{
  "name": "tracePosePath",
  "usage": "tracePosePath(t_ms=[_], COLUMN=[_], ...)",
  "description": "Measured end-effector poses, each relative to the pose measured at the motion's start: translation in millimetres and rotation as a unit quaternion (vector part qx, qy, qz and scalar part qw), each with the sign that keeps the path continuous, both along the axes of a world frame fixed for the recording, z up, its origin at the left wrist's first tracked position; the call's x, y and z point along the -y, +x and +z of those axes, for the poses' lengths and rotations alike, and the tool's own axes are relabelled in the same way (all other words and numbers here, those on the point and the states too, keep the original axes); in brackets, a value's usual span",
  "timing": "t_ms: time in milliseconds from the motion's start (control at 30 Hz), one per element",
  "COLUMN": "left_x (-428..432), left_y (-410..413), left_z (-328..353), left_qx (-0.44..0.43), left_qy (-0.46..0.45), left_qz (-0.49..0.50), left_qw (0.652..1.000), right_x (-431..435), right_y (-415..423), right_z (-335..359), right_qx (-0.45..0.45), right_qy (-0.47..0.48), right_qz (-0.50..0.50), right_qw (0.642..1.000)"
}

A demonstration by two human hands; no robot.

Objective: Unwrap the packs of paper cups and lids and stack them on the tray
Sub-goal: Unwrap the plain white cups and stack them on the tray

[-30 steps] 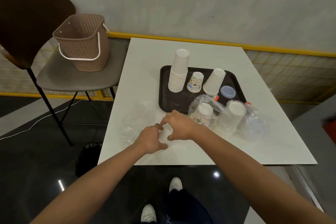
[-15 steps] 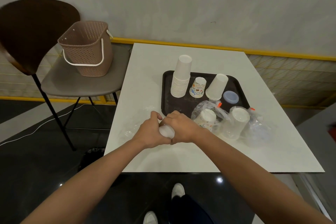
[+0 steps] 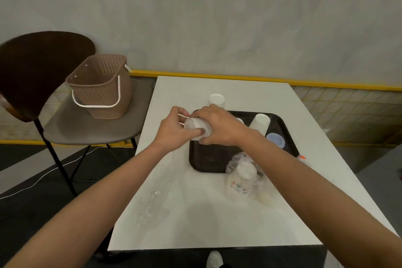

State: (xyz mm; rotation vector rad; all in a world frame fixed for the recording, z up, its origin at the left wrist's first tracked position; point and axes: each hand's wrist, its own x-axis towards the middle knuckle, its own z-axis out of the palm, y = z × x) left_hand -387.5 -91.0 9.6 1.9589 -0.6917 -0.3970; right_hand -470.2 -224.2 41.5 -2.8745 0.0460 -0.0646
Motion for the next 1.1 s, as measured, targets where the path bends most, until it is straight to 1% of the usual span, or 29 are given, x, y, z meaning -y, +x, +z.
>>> tracePosePath(t_ms=[133,233,333,500,733,833,933,1100], left_x=[31,56,79,108,136,146,152,151], left_y=[24,41,57,69,75,77,78,82], left_z=[27,48,60,64,57,53,49,45], left_qx=[0.021,0.042,0.072,0.117,0.153,0.167,0.171,0.172], left_qy=[-0.051,-0.065,-0.052,-0.036,-0.028,-0.011,-0.003,0.005], left_qz=[0.023,0.035,0.031,0.018,-0.003,-0.001,0.002,0.004], left_qw=[0.998,0.996,0.996,0.992,0.988,0.986,0.985,0.985], right_x=[30,53,73,98,119,124,128,128], right_y=[25,41,52,62,66,66,67,70], right_z=[27,40,46,40,15,7,2,-1], right_qx=[0.045,0.078,0.103,0.122,0.141,0.143,0.157,0.156], right_qy=[0.011,0.054,0.118,0.182,0.290,0.333,0.350,0.353], right_qz=[-0.020,-0.039,-0.061,-0.084,-0.131,-0.153,-0.166,-0.152], right_qw=[0.999,0.995,0.986,0.972,0.938,0.919,0.909,0.910])
